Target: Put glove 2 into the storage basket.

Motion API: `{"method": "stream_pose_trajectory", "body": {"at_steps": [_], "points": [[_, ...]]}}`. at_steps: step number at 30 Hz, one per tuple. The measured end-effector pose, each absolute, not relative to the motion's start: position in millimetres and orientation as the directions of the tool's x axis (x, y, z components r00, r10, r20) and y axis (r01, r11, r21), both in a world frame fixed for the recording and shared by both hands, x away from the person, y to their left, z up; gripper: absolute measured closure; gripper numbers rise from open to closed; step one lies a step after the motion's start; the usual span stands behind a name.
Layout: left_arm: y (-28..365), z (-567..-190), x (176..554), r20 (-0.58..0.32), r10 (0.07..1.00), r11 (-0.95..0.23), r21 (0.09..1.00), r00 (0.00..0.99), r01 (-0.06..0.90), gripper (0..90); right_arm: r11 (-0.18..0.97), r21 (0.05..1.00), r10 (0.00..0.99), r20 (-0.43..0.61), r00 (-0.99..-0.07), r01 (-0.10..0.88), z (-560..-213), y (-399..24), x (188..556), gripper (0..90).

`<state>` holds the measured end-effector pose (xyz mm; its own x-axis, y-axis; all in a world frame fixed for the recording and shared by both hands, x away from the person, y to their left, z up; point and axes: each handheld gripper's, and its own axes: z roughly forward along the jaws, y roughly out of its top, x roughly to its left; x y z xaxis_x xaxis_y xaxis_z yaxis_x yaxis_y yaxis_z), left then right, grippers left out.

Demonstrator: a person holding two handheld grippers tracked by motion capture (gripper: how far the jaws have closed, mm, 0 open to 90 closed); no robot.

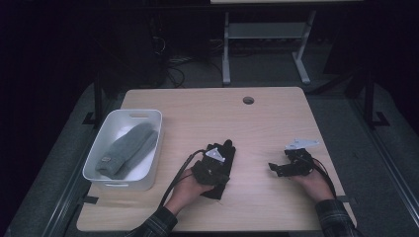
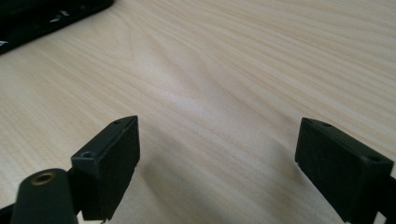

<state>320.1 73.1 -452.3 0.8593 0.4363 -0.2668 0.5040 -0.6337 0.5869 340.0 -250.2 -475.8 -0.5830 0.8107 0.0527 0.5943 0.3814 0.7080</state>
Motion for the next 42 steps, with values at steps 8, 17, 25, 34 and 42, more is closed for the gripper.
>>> {"method": "stream_pose_trajectory", "body": {"at_steps": [8,17,25,34,42], "points": [[93,-450,315,-0.262,0.449,-0.647,0.564,0.854,0.513,89.4,0.391,0.697,0.819,0.035,-0.573,0.601,-480,-248,342,10.0],[114,-447,302,-0.230,0.455,-0.673,0.543,0.860,0.502,89.4,0.376,0.713,0.823,0.035,-0.566,0.591,-483,-249,342,6.9],[121,-431,299,-0.229,0.441,-0.647,0.589,0.868,0.484,88.2,0.374,0.712,0.826,0.035,-0.562,0.595,-483,-249,342,6.5],[131,-418,315,-0.173,0.513,-0.589,0.641,0.841,0.492,52.4,0.374,0.712,0.826,0.035,-0.562,0.594,-483,-249,342,6.5],[130,-426,334,-0.155,0.576,-0.556,0.646,0.803,0.523,20.8,0.374,0.711,0.827,0.034,-0.561,0.595,-483,-249,343,6.4]]}}
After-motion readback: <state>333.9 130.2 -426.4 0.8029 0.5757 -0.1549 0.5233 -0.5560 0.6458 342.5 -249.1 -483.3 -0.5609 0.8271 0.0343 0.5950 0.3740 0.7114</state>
